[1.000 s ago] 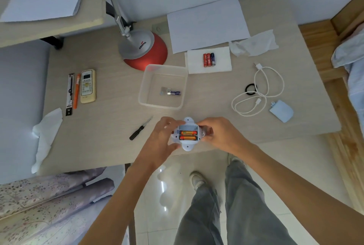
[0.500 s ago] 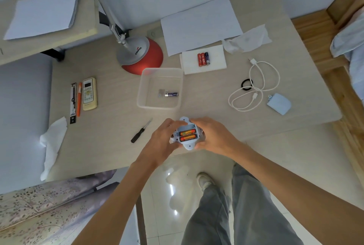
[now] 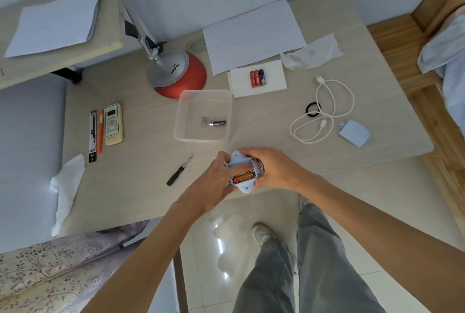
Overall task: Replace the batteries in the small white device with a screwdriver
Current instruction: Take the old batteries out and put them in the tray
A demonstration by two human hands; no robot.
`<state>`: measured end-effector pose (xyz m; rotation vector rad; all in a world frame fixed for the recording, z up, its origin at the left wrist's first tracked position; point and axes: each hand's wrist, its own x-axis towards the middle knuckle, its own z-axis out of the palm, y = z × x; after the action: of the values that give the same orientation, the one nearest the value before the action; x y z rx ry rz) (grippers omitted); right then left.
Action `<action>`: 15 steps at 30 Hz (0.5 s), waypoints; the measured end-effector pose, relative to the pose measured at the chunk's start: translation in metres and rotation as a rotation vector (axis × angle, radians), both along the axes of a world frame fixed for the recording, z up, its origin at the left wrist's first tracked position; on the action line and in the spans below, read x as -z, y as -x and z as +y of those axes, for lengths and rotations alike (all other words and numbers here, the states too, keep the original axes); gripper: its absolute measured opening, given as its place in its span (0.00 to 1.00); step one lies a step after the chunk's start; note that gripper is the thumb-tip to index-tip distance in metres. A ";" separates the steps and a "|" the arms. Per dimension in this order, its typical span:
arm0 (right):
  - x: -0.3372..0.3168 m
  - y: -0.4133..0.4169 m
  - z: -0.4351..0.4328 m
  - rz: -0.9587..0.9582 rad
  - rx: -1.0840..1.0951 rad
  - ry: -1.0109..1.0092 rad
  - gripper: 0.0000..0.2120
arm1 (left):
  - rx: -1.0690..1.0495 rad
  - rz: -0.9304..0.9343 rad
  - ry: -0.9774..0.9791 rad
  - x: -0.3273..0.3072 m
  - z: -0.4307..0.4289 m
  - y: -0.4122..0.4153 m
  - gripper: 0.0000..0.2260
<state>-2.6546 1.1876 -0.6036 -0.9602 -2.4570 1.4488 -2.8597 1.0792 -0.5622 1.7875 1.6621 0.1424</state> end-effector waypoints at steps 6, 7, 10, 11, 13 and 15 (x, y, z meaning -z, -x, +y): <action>0.004 0.004 0.002 -0.001 -0.043 0.054 0.44 | 0.134 0.090 -0.033 0.001 0.005 0.003 0.30; 0.004 0.004 0.002 -0.004 -0.049 0.069 0.44 | 0.140 0.099 -0.026 0.001 0.006 0.004 0.31; 0.005 0.002 0.001 -0.028 -0.089 0.088 0.49 | 0.130 0.085 0.018 -0.001 0.010 0.005 0.32; 0.006 0.002 0.000 -0.034 -0.100 0.091 0.50 | 0.119 0.074 0.035 -0.002 0.011 0.004 0.32; 0.008 0.003 -0.001 -0.038 -0.106 0.112 0.53 | 0.098 0.061 0.069 -0.003 0.013 0.004 0.32; 0.009 0.004 -0.002 -0.030 -0.096 0.124 0.55 | 0.096 0.071 0.085 -0.001 0.015 0.005 0.32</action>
<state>-2.6588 1.1859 -0.6127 -0.9033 -2.4912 1.6469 -2.8646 1.0943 -0.5615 1.8227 1.6031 -0.0349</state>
